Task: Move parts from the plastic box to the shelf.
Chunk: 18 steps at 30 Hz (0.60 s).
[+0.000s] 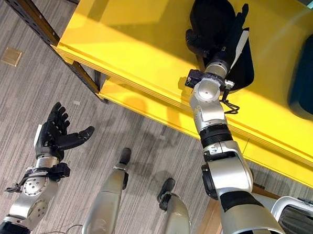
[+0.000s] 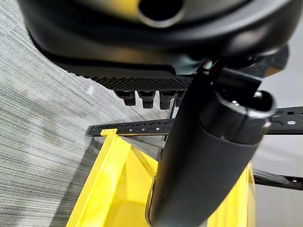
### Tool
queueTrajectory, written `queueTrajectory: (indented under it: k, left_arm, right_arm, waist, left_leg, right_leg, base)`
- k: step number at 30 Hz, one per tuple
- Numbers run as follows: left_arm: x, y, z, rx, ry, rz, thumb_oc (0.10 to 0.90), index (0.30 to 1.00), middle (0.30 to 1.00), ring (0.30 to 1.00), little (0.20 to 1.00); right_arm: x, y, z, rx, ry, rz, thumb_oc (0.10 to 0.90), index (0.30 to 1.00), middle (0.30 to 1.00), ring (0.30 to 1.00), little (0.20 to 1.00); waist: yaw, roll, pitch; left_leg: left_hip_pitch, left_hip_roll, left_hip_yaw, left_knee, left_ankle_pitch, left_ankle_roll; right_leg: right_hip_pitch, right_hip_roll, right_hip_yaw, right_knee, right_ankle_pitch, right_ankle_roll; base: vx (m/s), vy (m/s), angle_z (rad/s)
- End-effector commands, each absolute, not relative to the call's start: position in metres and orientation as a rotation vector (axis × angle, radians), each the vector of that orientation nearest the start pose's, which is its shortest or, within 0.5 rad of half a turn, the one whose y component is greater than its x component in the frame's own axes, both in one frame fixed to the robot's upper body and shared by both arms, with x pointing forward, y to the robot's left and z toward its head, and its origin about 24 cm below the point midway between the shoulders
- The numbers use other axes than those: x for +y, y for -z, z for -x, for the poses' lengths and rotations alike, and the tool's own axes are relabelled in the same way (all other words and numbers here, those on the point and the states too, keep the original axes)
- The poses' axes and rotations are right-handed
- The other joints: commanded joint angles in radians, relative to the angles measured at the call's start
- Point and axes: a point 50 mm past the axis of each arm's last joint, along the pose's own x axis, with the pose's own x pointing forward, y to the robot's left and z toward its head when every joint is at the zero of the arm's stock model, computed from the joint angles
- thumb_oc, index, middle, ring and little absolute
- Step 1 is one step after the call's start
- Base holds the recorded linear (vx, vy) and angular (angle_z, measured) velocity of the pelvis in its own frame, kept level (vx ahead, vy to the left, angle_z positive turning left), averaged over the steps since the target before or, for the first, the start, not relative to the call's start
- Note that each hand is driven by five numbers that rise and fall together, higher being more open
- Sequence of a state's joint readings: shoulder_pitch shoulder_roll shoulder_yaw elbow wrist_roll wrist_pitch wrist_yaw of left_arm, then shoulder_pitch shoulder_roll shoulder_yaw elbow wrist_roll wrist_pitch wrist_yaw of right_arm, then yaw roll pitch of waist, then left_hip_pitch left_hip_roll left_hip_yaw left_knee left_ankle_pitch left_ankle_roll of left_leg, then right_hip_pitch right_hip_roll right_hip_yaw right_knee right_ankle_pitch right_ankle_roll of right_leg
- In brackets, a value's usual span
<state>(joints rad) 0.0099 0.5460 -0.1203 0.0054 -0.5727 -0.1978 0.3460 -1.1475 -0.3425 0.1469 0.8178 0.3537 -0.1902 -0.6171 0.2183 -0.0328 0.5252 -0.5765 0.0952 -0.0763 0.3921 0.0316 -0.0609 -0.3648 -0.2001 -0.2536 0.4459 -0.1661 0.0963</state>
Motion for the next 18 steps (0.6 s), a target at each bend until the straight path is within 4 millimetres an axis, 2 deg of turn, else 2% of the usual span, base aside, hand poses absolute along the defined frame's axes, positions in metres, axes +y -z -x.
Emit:
queueTrajectory:
  k: [1, 11, 18]
  left_arm:
    - [0.234, -0.113, -0.245, -0.353, -0.218, 0.043, 0.900, 1.000, 1.000, 1.000, 1.000]
    - [0.233, -0.115, -0.245, -0.363, -0.215, 0.033, 0.900, 1.000, 1.000, 1.000, 1.000]
    - [0.233, -0.114, -0.245, -0.359, -0.216, 0.027, 0.900, 1.000, 1.000, 1.000, 1.000]
  right_arm:
    - [-0.198, -0.285, -0.392, -0.609, 0.569, -0.084, 0.900, 1.000, 1.000, 1.000, 1.000]
    - [-0.210, -0.284, -0.392, -0.587, 0.666, -0.099, 0.900, 1.000, 1.000, 1.000, 1.000]
    - [-0.215, -0.282, -0.392, -0.571, 0.702, -0.189, 0.900, 1.000, 1.000, 1.000, 1.000]
  waist:
    - [-0.018, 0.031, -0.037]
    - [-0.015, 0.045, -0.037]
    - [-0.014, 0.054, -0.040]
  left_leg:
    - [-0.071, 0.055, -0.035, 0.069, -0.046, -0.008]
    - [-0.080, 0.049, -0.035, 0.078, -0.050, -0.005]
    - [-0.084, 0.046, -0.034, 0.084, -0.055, -0.003]
  right_leg:
    - [0.123, -0.041, 0.060, -0.072, 0.028, 0.032]
    - [0.118, -0.044, 0.064, -0.071, 0.029, 0.034]
    - [0.113, -0.047, 0.067, -0.069, 0.029, 0.035]
  base:
    - [0.00, 0.000, 0.00]
    - [0.00, 0.000, 0.00]
    - [0.00, 0.000, 0.00]
